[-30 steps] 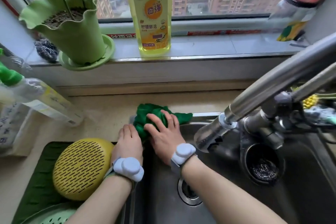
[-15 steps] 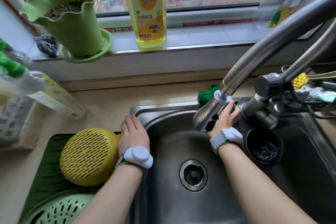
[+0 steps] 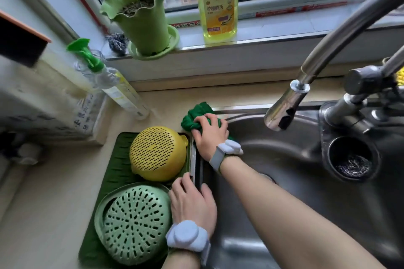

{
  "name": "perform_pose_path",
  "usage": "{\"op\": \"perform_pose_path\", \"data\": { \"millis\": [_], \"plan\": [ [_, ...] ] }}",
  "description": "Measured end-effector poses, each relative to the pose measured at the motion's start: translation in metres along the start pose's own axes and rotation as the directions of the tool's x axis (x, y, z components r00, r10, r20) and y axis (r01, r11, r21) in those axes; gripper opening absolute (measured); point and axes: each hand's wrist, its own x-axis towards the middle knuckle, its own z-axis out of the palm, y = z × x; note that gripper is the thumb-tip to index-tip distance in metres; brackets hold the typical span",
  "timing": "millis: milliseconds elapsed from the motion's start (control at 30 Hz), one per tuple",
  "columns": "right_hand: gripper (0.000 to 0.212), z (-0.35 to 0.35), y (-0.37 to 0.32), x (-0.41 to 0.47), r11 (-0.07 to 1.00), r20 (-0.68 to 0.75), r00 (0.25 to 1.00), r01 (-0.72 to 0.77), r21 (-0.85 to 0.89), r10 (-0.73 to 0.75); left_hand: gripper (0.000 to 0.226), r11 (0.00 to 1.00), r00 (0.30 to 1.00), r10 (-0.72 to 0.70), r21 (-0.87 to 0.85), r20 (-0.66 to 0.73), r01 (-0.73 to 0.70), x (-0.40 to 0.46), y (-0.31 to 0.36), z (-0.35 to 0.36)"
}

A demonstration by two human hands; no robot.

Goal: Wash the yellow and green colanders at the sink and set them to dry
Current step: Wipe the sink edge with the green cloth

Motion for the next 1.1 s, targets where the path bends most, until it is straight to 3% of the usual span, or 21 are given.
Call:
{"op": "perform_pose_path", "data": {
  "millis": [133, 233, 333, 533, 633, 733, 833, 967, 1100],
  "plan": [
    [0.029, 0.01, 0.003, -0.05, 0.962, 0.035, 0.995, -0.103, 0.253, 0.098, 0.048, 0.942, 0.985, -0.158, -0.286, 0.074, 0.173, 0.004, 0.003, -0.01],
    [0.041, 0.006, 0.002, -0.09, 0.913, 0.074, 0.983, -0.185, 0.363, 0.169, 0.046, 0.971, 0.987, -0.072, -0.218, 0.141, 0.102, 0.002, 0.001, -0.024],
    [0.038, 0.011, 0.004, -0.132, 0.922, 0.088, 0.979, -0.201, 0.331, 0.182, 0.041, 0.99, 0.981, 0.029, -0.14, 0.194, -0.002, -0.004, -0.004, -0.035],
    [0.031, 0.015, 0.002, -0.199, 0.974, 0.129, 0.982, -0.159, 0.163, 0.139, 0.056, 0.922, 0.954, -0.096, -0.335, 0.285, 0.193, -0.002, -0.006, -0.032],
    [0.032, 0.004, -0.008, -0.246, 0.99, 0.163, 0.977, -0.135, -0.027, 0.138, 0.053, 0.923, 0.961, -0.015, -0.365, 0.277, 0.12, -0.005, -0.006, -0.027],
    [0.038, -0.002, -0.011, -0.295, 0.946, 0.135, 0.991, 0.048, -0.322, -0.005, 0.051, 0.936, 0.965, 0.024, -0.344, 0.262, 0.07, -0.014, -0.01, -0.021],
    [0.035, -0.006, -0.007, -0.319, 0.892, 0.115, 0.989, 0.13, -0.434, -0.088, 0.046, 0.959, 0.96, 0.131, -0.275, 0.247, -0.06, -0.024, -0.014, -0.017],
    [0.029, -0.034, 0.017, -0.325, 0.871, 0.072, 0.996, 0.089, -0.483, -0.062, 0.053, 0.943, 0.928, 0.313, -0.185, 0.205, -0.277, -0.051, -0.032, -0.012],
    [0.027, -0.092, 0.085, -0.333, 0.835, -0.113, 0.992, -0.103, -0.541, 0.049, 0.049, 0.879, 0.851, 0.477, -0.11, 0.219, -0.464, -0.101, -0.041, 0.009]
  ]
}}
